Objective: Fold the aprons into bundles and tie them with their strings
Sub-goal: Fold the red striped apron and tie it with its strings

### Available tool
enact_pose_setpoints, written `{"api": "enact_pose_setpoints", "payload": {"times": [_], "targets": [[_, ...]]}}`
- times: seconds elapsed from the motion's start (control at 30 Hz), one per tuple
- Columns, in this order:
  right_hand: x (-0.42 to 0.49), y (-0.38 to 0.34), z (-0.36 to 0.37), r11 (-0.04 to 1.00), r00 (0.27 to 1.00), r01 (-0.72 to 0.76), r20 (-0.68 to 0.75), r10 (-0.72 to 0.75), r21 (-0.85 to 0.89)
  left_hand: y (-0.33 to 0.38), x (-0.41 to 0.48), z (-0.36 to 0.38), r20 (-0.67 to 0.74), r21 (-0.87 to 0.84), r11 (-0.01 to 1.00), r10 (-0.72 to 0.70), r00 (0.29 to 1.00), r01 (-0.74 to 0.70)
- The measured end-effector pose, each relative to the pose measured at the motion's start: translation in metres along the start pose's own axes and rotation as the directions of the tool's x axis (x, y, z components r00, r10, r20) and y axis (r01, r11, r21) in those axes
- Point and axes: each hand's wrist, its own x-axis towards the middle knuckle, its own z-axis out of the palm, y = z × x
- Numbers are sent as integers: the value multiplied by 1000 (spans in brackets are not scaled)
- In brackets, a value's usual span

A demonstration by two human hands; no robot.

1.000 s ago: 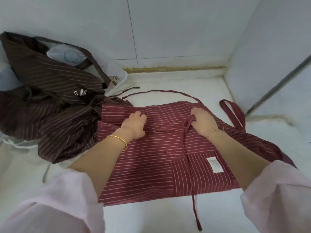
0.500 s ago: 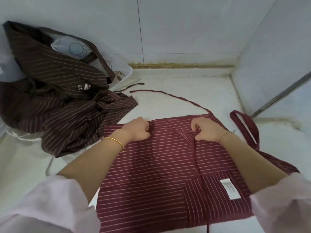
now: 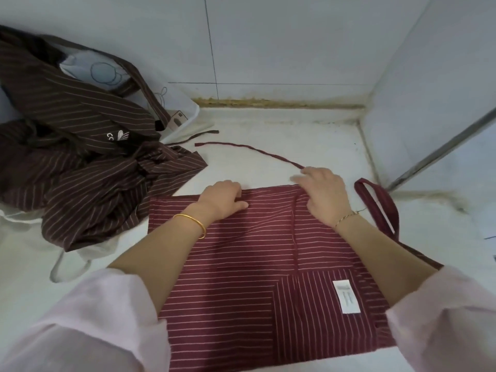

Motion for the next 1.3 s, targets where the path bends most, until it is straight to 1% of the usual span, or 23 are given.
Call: {"api": "enact_pose_setpoints", "payload": {"times": [0.07, 0.1, 0.17, 0.23, 0.27, 0.3, 0.33, 0.37, 0.4, 0.43, 0.47, 0.5, 0.53, 0.57, 0.6, 0.63, 0.67, 0.7, 0.73, 0.77, 0.87, 1.03, 1.3], "targets": [[-5, -5, 1, 968, 969, 239, -44, -243, -80, 4, 7, 2, -11, 19, 1000, 19, 1000, -19], [-7, -8, 3, 942, 944, 324, -28, -327, -92, 5, 10, 3, -4, 39, 999, 22, 1000, -21], [-9, -13, 6, 921, 921, 385, 82, -381, -53, 7, 15, 4, 16, 70, 997, 12, 1000, -13], [-5, -13, 9, 960, 939, 265, 202, -277, 88, 7, 18, 2, 37, 57, 998, 10, 999, -12], [-2, -13, 7, 969, 960, 122, 224, -171, 215, 6, 20, 1, 49, 46, 999, 10, 999, -13], [4, -14, 3, 922, 979, -52, 200, -28, 384, 5, 21, 0, 59, 36, 999, 8, 998, -11], [13, -12, -3, 777, 972, -232, 160, 170, 585, 5, 22, -1, 67, 29, 1000, 3, 998, -5], [24, -8, -10, 509, 899, -375, 169, 405, 774, 4, 23, -1, 71, 24, 1000, -1, 998, 0], [34, -1, -18, 163, 777, -391, 229, 586, 906, 4, 24, -1, 72, 20, 1000, -6, 997, 4], [44, 7, -25, -129, 683, -298, 306, 663, 946, 4, 24, -1, 72, 15, 1000, -9, 997, 8], [52, 15, -27, -306, 645, -207, 365, 672, 929, 4, 25, -1, 74, 8, 1000, -11, 997, 11], [56, 20, -26, -329, 639, -220, 390, 663, 918, 4, 25, -1, 78, 2, 1000, -11, 997, 11], [57, 20, -22, -201, 653, -327, 374, 659, 924, 3, 25, -1, 82, -6, 1000, -12, 997, 13], [54, 16, -18, 19, 704, -425, 317, 635, 905, 3, 26, -2, 85, -17, 1000, -15, 996, 16], [49, 10, -11, 268, 781, -456, 236, 579, 849, 2, 26, -2, 87, -27, 999, -18, 996, 20], [43, 2, -4, 497, 866, -406, 148, 478, 767, 1, 26, -3, 89, -35, 999, -18, 996, 21], [38, -5, 1, 682, 940, -296, 78, 332, 668, 1, 26, -3, 90, -44, 999, -19, 996, 23], [36, -11, 6, 812, 983, -177, 64, 170, 557, 1, 25, -3, 88, -55, 998, -19, 996, 24], [36, -17, 9, 892, 995, -80, 91, 44, 445, 0, 23, -3, 81, -67, 997, -20, 997, 25], [38, -23, 11, 938, 990, -16, 138, -34, 346, -1, 21, -3, 68, -81, 996, -23, 997, 28], [46, -36, 10, 986, 961, 70, 256, -108, 152, -3, 15, -1, 19, -111, 993, -32, 999, 34], [57, -36, 7, 990, 929, 108, 346, -132, 87, -15, 3, -1, -36, -5, 999, -41, 999, 41], [64, -35, 7, 988, 908, 153, 389, -154, 36, -50, -14, -6, -37, 220, 969, -103, 994, 109]]}}
